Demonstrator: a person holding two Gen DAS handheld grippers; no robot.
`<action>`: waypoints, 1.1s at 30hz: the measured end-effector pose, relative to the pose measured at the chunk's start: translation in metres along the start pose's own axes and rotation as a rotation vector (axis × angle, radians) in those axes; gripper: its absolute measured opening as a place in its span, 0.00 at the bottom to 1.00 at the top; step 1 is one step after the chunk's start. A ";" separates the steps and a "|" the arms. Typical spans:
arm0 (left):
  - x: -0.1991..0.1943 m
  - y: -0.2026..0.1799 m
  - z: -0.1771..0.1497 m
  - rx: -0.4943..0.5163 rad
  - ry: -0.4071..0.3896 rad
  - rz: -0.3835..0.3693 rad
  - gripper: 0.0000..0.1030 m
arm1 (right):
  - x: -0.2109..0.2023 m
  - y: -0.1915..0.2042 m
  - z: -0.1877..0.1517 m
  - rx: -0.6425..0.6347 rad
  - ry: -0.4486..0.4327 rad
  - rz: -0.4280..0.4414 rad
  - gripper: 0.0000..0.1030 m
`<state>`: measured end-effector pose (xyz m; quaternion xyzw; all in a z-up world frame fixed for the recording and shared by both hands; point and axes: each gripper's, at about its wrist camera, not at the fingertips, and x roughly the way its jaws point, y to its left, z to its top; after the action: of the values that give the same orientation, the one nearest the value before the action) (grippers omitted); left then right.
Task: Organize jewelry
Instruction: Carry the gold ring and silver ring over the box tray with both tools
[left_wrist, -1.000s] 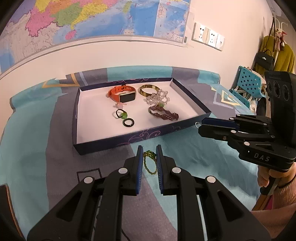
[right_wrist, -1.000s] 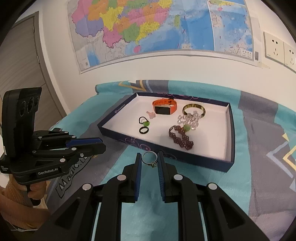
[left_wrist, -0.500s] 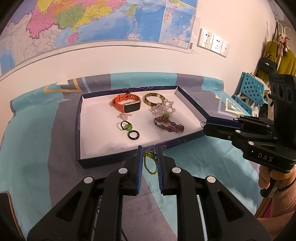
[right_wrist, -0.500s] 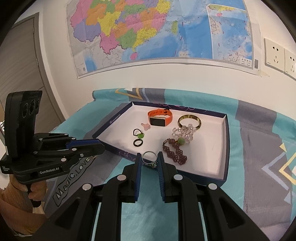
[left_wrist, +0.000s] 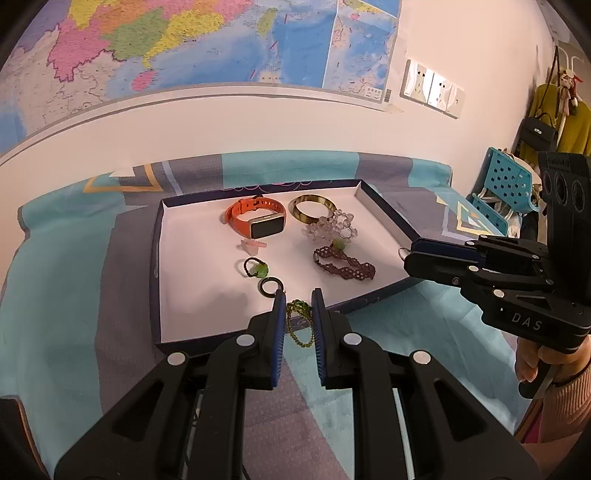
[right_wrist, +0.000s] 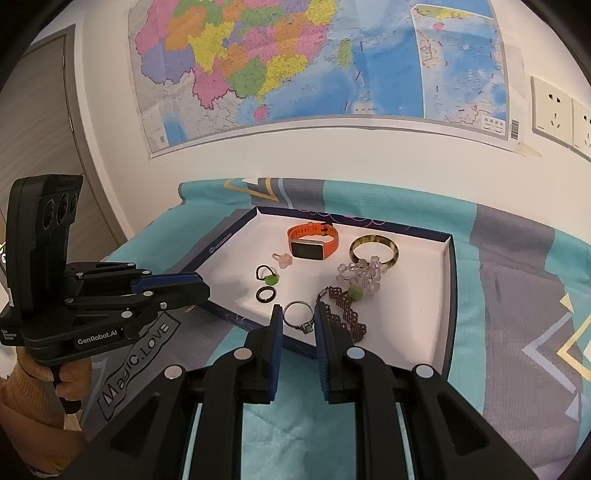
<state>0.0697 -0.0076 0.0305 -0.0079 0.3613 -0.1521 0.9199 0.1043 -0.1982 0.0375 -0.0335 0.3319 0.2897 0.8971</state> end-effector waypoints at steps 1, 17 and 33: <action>0.001 0.000 0.001 0.000 0.001 0.001 0.14 | 0.001 -0.001 0.001 0.001 0.000 0.000 0.15; 0.014 0.001 0.011 0.002 0.008 0.011 0.14 | 0.014 -0.007 0.011 0.005 0.005 0.001 0.15; 0.023 0.005 0.018 -0.005 0.011 0.010 0.14 | 0.023 -0.008 0.015 0.007 0.011 0.001 0.15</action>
<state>0.0989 -0.0115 0.0275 -0.0076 0.3667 -0.1467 0.9187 0.1320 -0.1898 0.0342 -0.0318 0.3380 0.2888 0.8952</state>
